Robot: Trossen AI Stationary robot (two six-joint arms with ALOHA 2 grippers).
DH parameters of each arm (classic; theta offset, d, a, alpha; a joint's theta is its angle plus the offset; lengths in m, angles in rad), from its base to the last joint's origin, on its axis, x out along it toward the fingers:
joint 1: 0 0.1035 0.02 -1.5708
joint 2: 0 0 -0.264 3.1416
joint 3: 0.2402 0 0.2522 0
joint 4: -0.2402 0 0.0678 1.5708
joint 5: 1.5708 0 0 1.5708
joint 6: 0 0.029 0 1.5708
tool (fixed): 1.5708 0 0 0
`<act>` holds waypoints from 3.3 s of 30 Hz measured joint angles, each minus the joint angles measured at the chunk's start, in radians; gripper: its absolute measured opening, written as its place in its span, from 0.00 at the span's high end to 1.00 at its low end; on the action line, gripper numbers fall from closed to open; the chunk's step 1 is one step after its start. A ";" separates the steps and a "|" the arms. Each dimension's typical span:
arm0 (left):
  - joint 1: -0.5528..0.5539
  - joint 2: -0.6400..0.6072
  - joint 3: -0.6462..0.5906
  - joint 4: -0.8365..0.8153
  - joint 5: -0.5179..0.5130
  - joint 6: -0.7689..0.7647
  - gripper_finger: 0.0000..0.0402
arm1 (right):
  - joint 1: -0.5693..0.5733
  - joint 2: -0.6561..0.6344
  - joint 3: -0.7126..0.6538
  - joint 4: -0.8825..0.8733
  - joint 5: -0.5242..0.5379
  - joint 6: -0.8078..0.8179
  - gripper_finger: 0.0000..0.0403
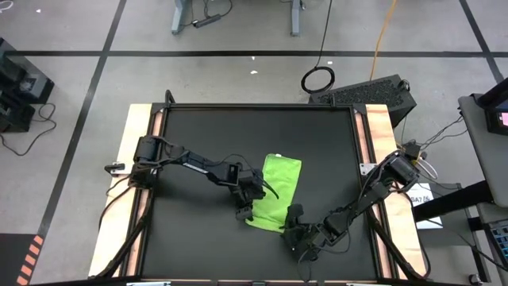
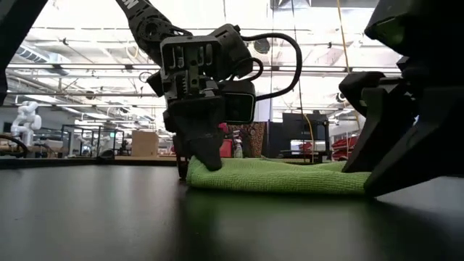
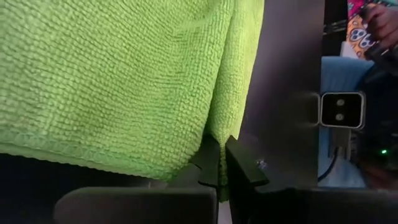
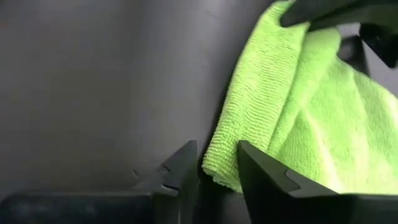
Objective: Roll towel into tight, uniform cylinder
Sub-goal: Roll the green towel
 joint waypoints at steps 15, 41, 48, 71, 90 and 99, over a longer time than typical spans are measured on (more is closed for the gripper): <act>-0.014 -0.094 -0.009 -0.002 -0.061 0.131 0.70 | -0.017 -0.004 0.000 0.010 -0.074 0.286 0.99; -0.342 -0.221 -0.004 0.099 -0.618 0.788 0.58 | -0.047 -0.026 -0.002 0.079 -0.351 0.547 1.00; -0.336 -0.165 -0.003 0.149 -0.603 0.789 0.48 | -0.072 -0.026 -0.002 0.086 -0.384 0.532 1.00; -0.291 -0.096 -0.038 0.133 -0.615 0.745 0.75 | -0.084 -0.026 -0.002 0.108 -0.401 0.534 1.00; -0.206 -0.093 -0.039 0.114 -0.302 0.400 0.98 | -0.033 -0.110 -0.002 0.108 -0.166 0.321 0.68; -0.102 -0.093 -0.039 0.108 -0.162 0.185 0.99 | 0.008 -0.120 -0.002 0.095 -0.108 0.127 0.53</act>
